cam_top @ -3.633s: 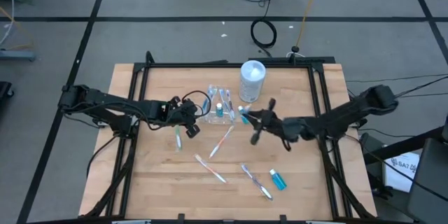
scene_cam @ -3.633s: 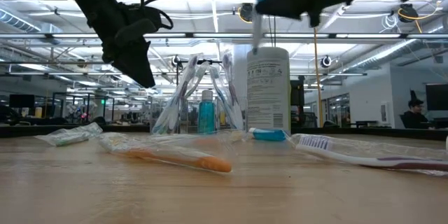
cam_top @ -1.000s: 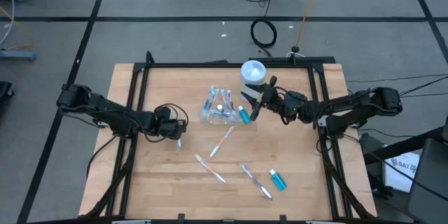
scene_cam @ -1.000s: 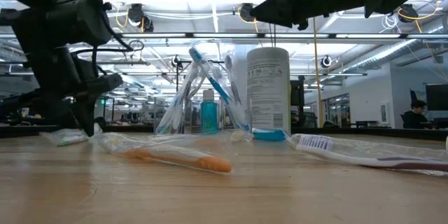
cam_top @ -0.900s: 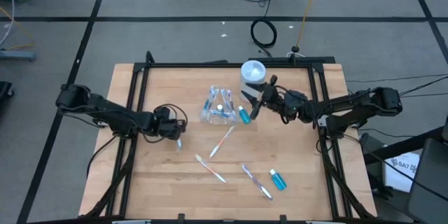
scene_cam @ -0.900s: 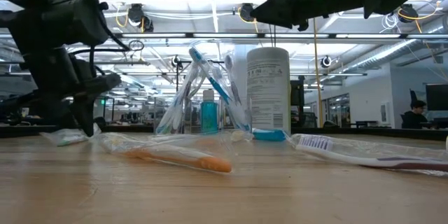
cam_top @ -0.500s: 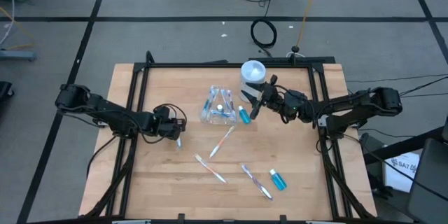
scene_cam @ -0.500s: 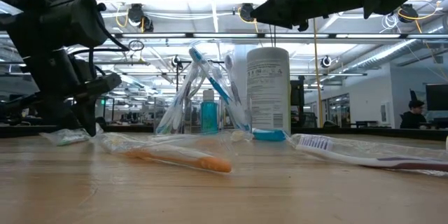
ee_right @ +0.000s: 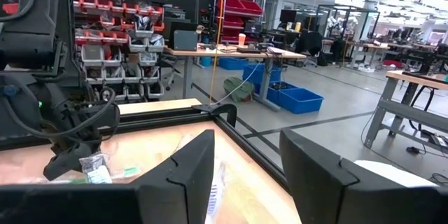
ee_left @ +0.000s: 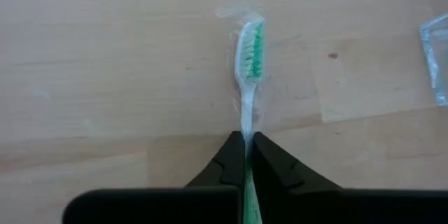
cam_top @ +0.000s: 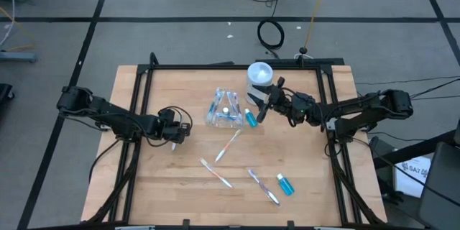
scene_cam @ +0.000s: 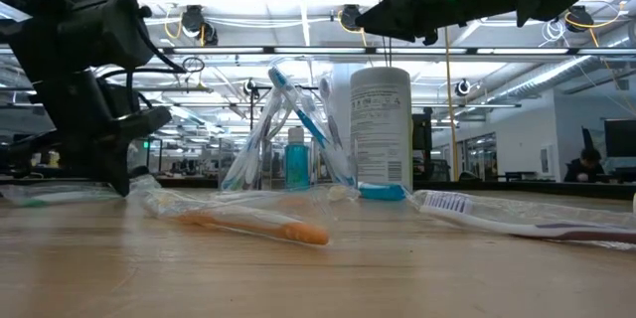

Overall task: Pick & Place toothbrushing station
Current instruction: Put the green toothbrush into the transparent organizer, then put the top mouthwash into the transparent organizer

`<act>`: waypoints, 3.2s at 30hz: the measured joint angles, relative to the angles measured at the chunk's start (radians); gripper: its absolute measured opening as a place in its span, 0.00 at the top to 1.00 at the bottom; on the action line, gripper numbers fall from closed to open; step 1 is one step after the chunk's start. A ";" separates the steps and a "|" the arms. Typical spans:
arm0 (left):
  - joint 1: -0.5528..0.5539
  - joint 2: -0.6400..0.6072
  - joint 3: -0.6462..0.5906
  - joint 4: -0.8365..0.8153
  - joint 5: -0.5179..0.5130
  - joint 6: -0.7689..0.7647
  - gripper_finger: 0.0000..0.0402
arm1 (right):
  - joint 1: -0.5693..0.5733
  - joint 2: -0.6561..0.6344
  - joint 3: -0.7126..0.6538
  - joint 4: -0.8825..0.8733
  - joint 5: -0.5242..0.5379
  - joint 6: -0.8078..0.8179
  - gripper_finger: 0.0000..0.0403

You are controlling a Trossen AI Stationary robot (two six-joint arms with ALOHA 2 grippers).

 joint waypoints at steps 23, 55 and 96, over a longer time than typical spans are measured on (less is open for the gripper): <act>-0.035 -0.198 0.180 0.530 -0.584 1.015 0.98 | 0.003 0.000 0.000 -0.044 -0.002 0.053 0.61; 0.021 0.377 0.143 1.308 -0.548 1.272 0.99 | 0.003 0.000 0.000 -0.135 -0.003 0.117 0.61; -0.068 0.157 0.144 1.067 -0.518 1.302 0.64 | 0.031 0.000 0.000 -0.169 -0.004 0.158 0.61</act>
